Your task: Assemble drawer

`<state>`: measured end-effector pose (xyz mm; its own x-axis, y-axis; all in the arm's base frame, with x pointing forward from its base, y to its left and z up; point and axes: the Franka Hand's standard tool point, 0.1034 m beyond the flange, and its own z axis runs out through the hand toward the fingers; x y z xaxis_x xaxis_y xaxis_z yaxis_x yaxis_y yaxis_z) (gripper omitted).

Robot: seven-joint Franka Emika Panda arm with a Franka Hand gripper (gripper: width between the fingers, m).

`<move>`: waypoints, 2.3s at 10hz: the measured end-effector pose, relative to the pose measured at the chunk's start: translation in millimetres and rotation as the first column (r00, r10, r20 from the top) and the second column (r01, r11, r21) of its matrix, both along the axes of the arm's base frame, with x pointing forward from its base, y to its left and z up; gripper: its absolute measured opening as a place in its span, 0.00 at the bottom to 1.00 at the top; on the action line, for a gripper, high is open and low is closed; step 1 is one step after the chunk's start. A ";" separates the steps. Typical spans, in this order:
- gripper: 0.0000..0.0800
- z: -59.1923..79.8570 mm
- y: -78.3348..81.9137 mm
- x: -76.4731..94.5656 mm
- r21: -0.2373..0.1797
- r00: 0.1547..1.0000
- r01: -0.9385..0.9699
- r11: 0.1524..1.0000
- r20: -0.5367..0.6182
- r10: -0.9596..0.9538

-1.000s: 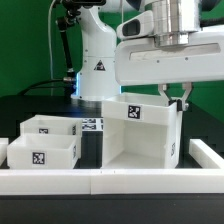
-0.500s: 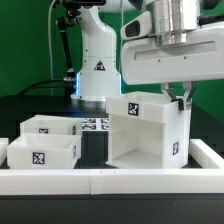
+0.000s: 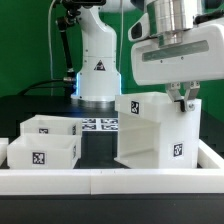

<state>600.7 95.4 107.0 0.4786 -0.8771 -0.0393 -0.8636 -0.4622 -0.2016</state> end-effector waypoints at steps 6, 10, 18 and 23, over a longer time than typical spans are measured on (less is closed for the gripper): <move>0.06 1.3 2.3 16.6 0.109 0.938 0.346 0.932 -0.064 -0.341; 0.06 -2.1 6.8 36.2 0.127 0.917 0.398 0.908 -0.078 -0.391; 0.42 -2.6 11.4 41.4 0.117 0.931 0.360 0.926 -0.100 -0.350; 0.81 32.9 6.5 41.2 0.113 0.991 0.124 0.986 -0.057 -0.118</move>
Offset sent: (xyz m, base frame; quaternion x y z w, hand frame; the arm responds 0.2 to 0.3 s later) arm 0.0151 -0.0080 -0.0021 -0.0107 -0.0164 0.2080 0.9779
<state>641.9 101.9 139.9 0.3645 -0.9165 -0.1650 -0.9219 -0.3300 -0.2031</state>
